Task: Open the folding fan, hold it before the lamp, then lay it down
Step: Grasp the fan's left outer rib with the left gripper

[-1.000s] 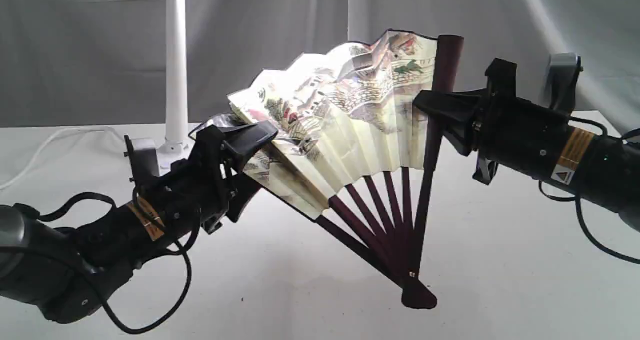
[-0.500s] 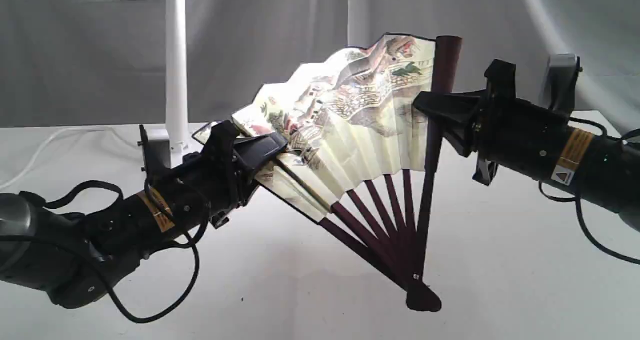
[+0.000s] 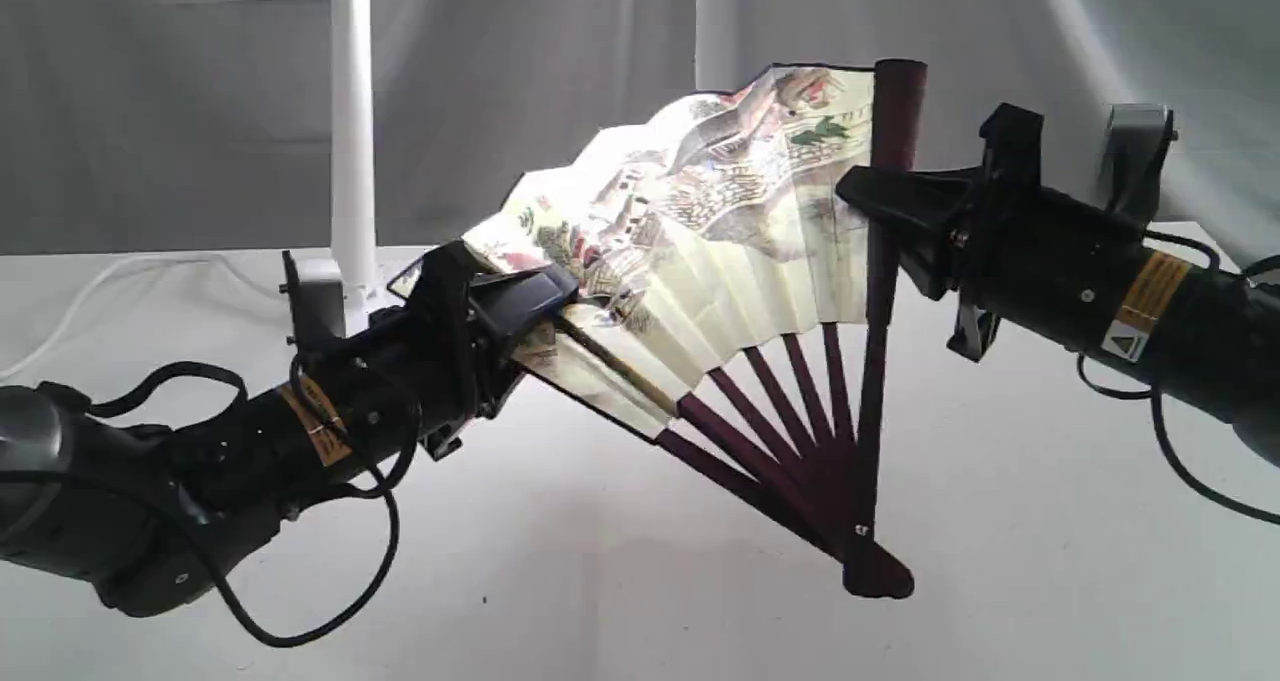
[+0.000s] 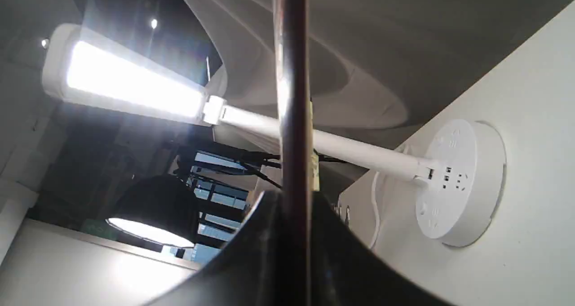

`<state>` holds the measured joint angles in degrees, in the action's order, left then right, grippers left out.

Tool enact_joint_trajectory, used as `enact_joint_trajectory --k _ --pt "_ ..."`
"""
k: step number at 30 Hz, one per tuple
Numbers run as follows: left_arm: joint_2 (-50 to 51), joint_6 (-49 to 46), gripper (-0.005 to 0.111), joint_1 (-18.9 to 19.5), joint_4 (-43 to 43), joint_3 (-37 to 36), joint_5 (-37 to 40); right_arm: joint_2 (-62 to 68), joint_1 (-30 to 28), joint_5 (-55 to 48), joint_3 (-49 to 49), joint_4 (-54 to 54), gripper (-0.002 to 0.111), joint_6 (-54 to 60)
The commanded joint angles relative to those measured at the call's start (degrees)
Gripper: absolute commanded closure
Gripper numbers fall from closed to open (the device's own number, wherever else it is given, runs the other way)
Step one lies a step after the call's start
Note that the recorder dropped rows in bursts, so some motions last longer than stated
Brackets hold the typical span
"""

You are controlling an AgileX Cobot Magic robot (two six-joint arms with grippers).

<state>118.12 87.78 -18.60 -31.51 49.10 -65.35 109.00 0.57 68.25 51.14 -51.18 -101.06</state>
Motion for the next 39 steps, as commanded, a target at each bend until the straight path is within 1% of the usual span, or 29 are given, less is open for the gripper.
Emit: enact_joint_trajectory --k 1,2,3,4,5,8,11,15,18,22,25,30,39 --pt "0.00 -0.45 0.051 -0.29 -1.18 0.15 0.79 -0.57 0.02 1.71 -0.02 2.59 0.108 -0.18" --pt "0.00 -0.45 0.043 -0.29 -1.44 0.15 0.79 -0.57 0.02 1.71 -0.02 2.75 0.108 -0.07" --pt "0.00 -0.45 0.038 -0.29 -1.80 0.15 0.79 -0.57 0.02 1.71 -0.02 2.99 0.108 -0.07" --pt "0.00 -0.45 0.034 -0.29 -2.04 0.15 0.79 -0.57 0.02 1.71 -0.02 3.27 0.108 -0.07" --pt "0.00 -0.45 0.032 -0.29 -2.22 0.15 0.79 -0.57 0.02 1.71 -0.02 3.51 0.108 -0.07" --pt "0.00 -0.45 0.033 -0.29 -3.10 0.15 0.79 -0.57 0.02 1.71 -0.02 4.26 0.108 -0.07" --pt "0.00 -0.45 0.036 0.05 -3.38 0.15 0.79 -0.57 0.02 1.71 -0.02 4.47 0.108 -0.07" --pt "0.00 -0.65 0.039 2.10 -4.92 0.15 0.79 -0.57 0.02 1.71 -0.02 4.22 0.108 -0.07" --pt "0.00 0.95 0.039 3.85 -6.98 0.15 0.51 -0.57 0.02 1.71 -0.02 4.09 0.108 -0.07" --pt "0.00 1.73 0.039 5.89 -8.69 0.15 -2.66 -0.57 0.02 1.71 -0.02 4.10 0.108 0.04" --pt "0.00 1.73 0.039 6.69 -8.25 0.15 -4.09 -0.57 0.02 1.71 -0.02 3.95 0.108 0.35" --pt "0.00 -1.81 0.039 6.69 -4.99 0.15 -3.36 -0.57 0.02 1.71 -0.02 2.35 0.108 0.35" --pt "0.00 -0.73 0.039 6.69 -4.00 0.50 -3.36 -0.57 0.02 1.71 -0.02 -0.49 0.108 0.48"
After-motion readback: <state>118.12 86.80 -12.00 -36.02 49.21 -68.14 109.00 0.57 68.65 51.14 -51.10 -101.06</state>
